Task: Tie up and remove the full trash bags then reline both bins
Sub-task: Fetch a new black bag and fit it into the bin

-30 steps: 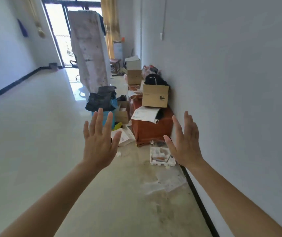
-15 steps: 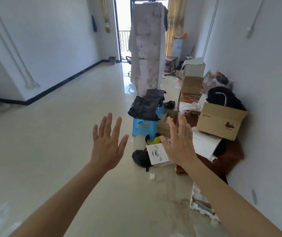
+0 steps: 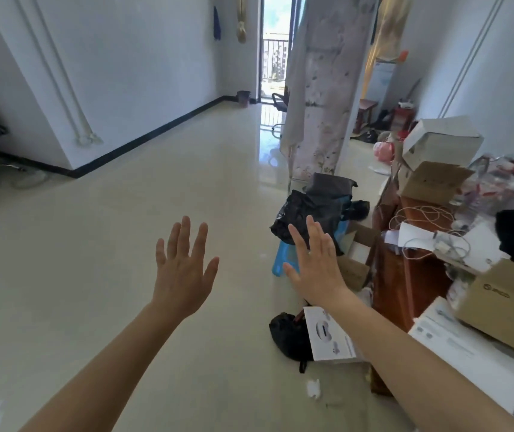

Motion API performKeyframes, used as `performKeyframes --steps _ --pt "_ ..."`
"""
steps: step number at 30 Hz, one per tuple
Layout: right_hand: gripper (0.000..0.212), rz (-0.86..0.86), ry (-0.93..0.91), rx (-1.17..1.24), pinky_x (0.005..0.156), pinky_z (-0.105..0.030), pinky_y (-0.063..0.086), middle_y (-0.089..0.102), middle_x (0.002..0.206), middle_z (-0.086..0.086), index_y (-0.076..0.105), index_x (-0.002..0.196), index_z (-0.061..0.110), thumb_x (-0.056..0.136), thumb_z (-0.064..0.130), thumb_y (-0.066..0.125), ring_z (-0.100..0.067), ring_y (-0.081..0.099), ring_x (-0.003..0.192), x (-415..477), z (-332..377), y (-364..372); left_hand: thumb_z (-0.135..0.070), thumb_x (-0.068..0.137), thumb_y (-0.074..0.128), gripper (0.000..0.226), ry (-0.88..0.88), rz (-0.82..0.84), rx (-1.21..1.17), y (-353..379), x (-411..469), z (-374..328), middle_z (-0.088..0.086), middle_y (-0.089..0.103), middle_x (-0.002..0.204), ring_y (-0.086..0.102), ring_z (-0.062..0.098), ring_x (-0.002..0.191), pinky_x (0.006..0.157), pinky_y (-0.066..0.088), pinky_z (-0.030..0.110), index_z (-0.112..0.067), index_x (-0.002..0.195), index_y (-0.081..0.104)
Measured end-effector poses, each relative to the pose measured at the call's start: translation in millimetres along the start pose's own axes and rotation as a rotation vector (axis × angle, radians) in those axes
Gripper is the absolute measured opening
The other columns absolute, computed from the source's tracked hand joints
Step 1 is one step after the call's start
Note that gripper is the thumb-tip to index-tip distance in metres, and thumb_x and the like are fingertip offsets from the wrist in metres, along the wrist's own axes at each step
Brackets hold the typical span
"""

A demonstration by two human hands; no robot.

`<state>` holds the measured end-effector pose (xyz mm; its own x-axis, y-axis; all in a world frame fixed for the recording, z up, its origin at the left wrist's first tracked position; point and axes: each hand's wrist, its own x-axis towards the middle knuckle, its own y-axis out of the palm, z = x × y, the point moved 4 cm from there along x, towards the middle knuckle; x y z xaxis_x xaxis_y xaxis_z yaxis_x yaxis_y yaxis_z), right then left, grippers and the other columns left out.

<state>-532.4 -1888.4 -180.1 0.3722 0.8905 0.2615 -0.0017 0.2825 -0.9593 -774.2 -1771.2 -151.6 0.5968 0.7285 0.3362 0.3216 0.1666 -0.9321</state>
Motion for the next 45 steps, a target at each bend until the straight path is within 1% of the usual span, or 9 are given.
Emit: performKeyframes --steps 5,9,15,22,25,29,36,40,45 --pt "0.086 0.003 0.12 -0.029 0.123 -0.053 0.011 -0.009 0.164 -0.019 0.004 0.159 0.02 0.095 0.044 0.056 -0.039 0.003 0.152 105.5 -52.0 7.9 -0.044 0.099 0.043 0.067 0.142 0.047 0.012 43.6 152.1 10.1 0.021 0.014 0.161 0.02 0.039 0.147 0.111 0.027 0.064 -0.012 0.154 0.024" --pt "0.084 -0.021 0.259 -0.011 0.122 -0.054 0.014 -0.005 0.164 -0.02 0.009 0.159 0.019 0.094 0.041 0.058 -0.039 0.005 0.151 167.2 -114.6 19.7 -0.049 0.097 0.027 0.068 0.265 0.076 -0.001 86.5 264.5 -17.7 0.022 0.018 0.16 0.024 0.04 0.146 0.11 0.028 0.062 -0.011 0.153 0.026" --pt "0.084 -0.03 0.467 0.026 0.122 -0.053 0.014 -0.007 0.164 -0.018 0.003 0.158 0.023 0.095 0.041 0.055 -0.036 0.002 0.152 265.6 -220.3 73.2 -0.05 0.097 0.025 0.066 0.455 0.145 0.023 180.6 417.0 -81.4 0.021 0.022 0.16 0.027 0.038 0.145 0.11 0.03 0.061 -0.014 0.153 0.025" --pt "0.083 0.021 0.714 0.103 0.121 -0.05 0.012 -0.005 0.165 -0.017 -0.001 0.157 0.024 0.097 0.041 0.053 -0.035 0.003 0.152 379.9 -321.0 114.8 -0.047 0.1 0.033 0.066 0.645 0.309 0.129 269.9 577.7 -135.9 0.017 0.003 0.164 0.009 0.036 0.151 0.117 0.017 0.057 -0.018 0.157 0.016" --pt "0.083 0.137 0.776 0.103 0.123 -0.049 0.014 -0.005 0.165 -0.018 -0.002 0.158 0.021 0.098 0.043 0.052 -0.034 0.002 0.153 417.2 -353.6 132.7 -0.049 0.101 0.033 0.066 0.701 0.364 0.122 299.2 629.8 -149.8 0.016 0.001 0.164 0.006 0.035 0.151 0.119 0.016 0.055 -0.019 0.157 0.013" --pt "0.076 0.201 0.851 0.1 0.122 -0.047 0.017 0.003 0.165 -0.017 0.008 0.157 0.019 0.099 0.039 0.051 -0.033 0.007 0.152 460.7 -400.1 166.7 -0.047 0.099 0.041 0.065 0.803 0.39 0.108 359.6 707.5 -170.6 0.017 0.011 0.163 0.014 0.036 0.15 0.117 0.021 0.057 -0.017 0.155 0.025" --pt "0.068 0.334 1.188 0.217 0.119 -0.047 0.023 0.011 0.164 -0.014 0.015 0.157 0.016 0.101 0.036 0.047 -0.032 0.015 0.15 499.9 -451.5 258.3 -0.047 0.103 0.027 0.065 0.962 0.583 0.084 490.8 822.9 -217.1 0.012 -0.007 0.164 -0.002 0.031 0.151 0.12 0.017 0.047 -0.018 0.157 0.006" --pt "0.061 0.408 1.33 0.295 0.116 -0.045 0.031 0.02 0.161 -0.015 0.02 0.155 0.012 0.102 0.032 0.044 -0.033 0.025 0.146 519.4 -468.7 309.5 -0.043 0.104 0.029 0.064 1.092 0.698 0.104 568.2 856.0 -246.9 0.01 -0.007 0.165 0.001 0.029 0.152 0.118 0.024 0.042 -0.011 0.157 0.011" --pt "0.062 0.477 1.431 0.425 0.106 -0.045 0.042 0.034 0.155 -0.014 0.019 0.157 0.013 0.102 0.03 0.044 -0.034 0.043 0.135 518.4 -477.5 377.6 -0.034 0.104 0.035 0.055 1.097 0.843 0.077 654.5 853.8 -272.4 0.006 0.003 0.165 0.009 0.028 0.151 0.114 0.03 0.044 -0.009 0.152 0.027"
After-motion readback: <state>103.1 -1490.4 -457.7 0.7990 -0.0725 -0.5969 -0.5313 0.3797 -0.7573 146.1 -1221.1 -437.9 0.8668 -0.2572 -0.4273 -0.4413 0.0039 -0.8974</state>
